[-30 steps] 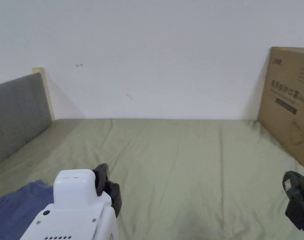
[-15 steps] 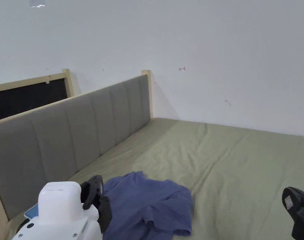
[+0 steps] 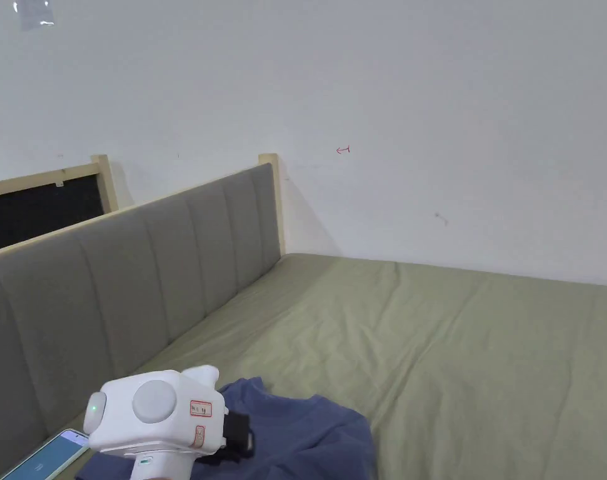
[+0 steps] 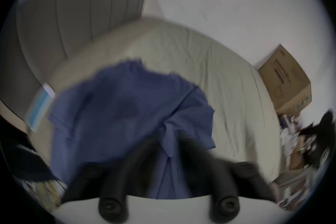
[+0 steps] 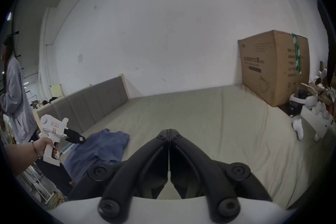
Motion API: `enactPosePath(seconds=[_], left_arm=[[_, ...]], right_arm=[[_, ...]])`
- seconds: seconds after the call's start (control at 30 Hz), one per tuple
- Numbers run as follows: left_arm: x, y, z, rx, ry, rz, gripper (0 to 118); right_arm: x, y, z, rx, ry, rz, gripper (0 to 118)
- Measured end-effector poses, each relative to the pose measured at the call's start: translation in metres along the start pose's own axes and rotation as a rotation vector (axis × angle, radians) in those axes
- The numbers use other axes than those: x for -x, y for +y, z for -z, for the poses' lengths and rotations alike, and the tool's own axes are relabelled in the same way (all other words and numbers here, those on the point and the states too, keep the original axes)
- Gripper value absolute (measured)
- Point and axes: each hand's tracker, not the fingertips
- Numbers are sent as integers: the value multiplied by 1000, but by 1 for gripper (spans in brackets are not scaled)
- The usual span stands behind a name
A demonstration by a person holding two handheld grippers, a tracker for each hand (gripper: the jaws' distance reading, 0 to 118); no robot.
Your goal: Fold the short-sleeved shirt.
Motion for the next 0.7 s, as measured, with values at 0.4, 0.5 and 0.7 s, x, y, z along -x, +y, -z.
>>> enactPosePath(seconds=[0.4, 0.5, 0.7], left_arm=[[-1, -33, 127, 146, 214, 297, 118], [3, -44, 121, 119, 194, 268, 118], [-5, -47, 89, -38, 213, 223, 78]], right_arm=[[-12, -23, 34, 164, -16, 84, 0], [-11, -25, 35, 182, -13, 91, 0], [-8, -29, 36, 210, 1, 116, 0]])
